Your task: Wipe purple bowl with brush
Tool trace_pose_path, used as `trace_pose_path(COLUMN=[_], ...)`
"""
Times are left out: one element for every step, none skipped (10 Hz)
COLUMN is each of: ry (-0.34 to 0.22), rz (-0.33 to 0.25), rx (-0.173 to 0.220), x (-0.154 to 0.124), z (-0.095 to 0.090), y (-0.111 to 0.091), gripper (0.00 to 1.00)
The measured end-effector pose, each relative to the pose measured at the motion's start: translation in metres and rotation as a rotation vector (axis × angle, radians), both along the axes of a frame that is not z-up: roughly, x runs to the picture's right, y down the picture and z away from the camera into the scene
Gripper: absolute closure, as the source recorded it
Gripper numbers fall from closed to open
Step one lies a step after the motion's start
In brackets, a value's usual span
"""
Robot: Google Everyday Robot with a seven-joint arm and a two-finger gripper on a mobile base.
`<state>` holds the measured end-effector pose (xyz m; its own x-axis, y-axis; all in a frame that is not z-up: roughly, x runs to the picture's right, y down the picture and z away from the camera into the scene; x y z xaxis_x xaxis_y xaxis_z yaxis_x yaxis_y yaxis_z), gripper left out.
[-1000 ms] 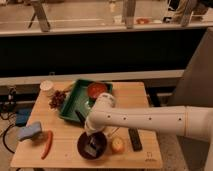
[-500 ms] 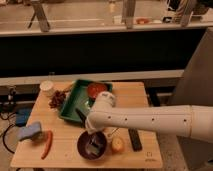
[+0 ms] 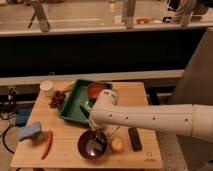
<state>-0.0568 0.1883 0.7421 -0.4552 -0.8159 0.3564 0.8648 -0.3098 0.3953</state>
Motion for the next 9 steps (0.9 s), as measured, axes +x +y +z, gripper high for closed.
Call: trace_pose_path(ry=[-0.028, -0.054, -0.084, -0.109, -0.142, -0.163, -0.176, -0.185, -0.187], rz=[-0.015, -0.027, -0.040, -0.050, -0.066, -0.075, -0.083, -0.084, -0.077], rx=[0.004, 0.004, 0.000, -0.004, -0.008, -0.010, -0.013, -0.022, -0.030], x=[-0.014, -0.029, -0.047, -0.061, -0.079, -0.089, -0.094, -0.095, -0.093], z=[0.002, 0.004, 0.007, 0.008, 0.011, 0.010, 0.006, -0.001, -0.007], y=[-0.003, -0.005, -0.005, -0.004, -0.001, 0.003, 0.009, 0.021, 0.029], gripper=[1.00, 1.00, 1.00, 1.00, 1.00, 1.00, 1.00, 1.00, 1.00])
